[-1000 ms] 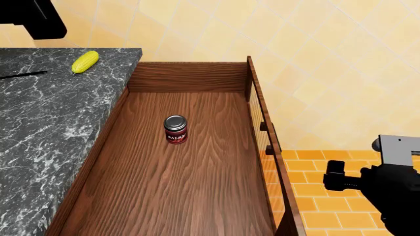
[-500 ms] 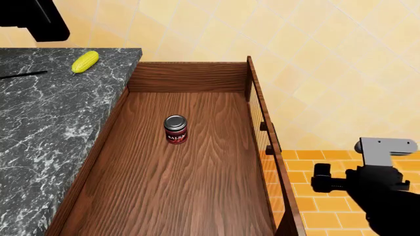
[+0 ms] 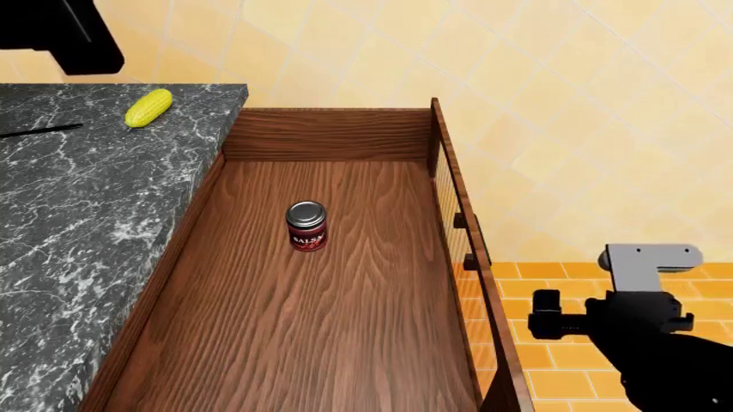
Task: Close the right drawer.
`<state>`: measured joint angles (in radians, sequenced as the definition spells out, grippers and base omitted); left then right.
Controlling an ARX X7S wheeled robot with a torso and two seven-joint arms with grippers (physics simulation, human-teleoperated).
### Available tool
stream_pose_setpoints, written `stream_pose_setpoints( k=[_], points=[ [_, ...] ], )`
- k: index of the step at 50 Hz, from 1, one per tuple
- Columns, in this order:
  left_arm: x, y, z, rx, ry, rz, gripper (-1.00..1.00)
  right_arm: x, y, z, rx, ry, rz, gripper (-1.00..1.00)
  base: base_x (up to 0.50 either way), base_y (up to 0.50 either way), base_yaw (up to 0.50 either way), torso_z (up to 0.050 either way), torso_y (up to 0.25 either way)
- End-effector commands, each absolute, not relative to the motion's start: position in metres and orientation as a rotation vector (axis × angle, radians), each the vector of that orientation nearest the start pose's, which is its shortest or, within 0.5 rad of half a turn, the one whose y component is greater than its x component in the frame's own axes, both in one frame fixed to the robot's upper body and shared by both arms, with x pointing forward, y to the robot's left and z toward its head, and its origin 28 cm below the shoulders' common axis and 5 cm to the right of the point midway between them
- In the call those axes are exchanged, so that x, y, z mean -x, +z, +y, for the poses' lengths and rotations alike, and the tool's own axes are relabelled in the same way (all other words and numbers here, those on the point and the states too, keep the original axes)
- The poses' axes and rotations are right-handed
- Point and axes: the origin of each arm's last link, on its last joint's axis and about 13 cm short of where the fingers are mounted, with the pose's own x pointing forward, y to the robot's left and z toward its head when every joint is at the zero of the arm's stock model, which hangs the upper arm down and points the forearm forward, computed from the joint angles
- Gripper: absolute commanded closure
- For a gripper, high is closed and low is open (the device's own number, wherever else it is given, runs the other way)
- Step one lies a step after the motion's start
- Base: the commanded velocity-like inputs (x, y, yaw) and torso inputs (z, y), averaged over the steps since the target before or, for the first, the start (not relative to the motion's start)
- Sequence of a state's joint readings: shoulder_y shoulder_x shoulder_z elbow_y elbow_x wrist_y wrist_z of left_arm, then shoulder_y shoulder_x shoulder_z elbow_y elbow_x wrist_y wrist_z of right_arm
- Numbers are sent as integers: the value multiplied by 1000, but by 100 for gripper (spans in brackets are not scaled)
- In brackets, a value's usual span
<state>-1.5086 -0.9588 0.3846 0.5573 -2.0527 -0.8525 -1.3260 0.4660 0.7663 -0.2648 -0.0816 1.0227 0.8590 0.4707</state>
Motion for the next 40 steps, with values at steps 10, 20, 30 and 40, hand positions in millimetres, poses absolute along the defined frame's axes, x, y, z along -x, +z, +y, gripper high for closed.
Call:
stream_pose_setpoints(
  k=[10, 20, 30, 40],
  points=[
    [-165, 375, 248, 23, 21, -213, -100, -258, 107, -206, 83, -103, 562, -100, 0, 0, 0, 0, 0],
    [-165, 375, 248, 22, 22, -214, -100, -258, 100, -202, 106, -89, 574, -100, 0, 0, 0, 0, 0],
    [-164, 375, 248, 20, 20, -214, -100, -257, 98, -199, 116, -76, 576, -100, 0, 0, 0, 0, 0],
    [-165, 374, 248, 21, 21, -214, -100, -259, 96, -194, 122, -54, 576, -100, 0, 0, 0, 0, 0]
  ],
)
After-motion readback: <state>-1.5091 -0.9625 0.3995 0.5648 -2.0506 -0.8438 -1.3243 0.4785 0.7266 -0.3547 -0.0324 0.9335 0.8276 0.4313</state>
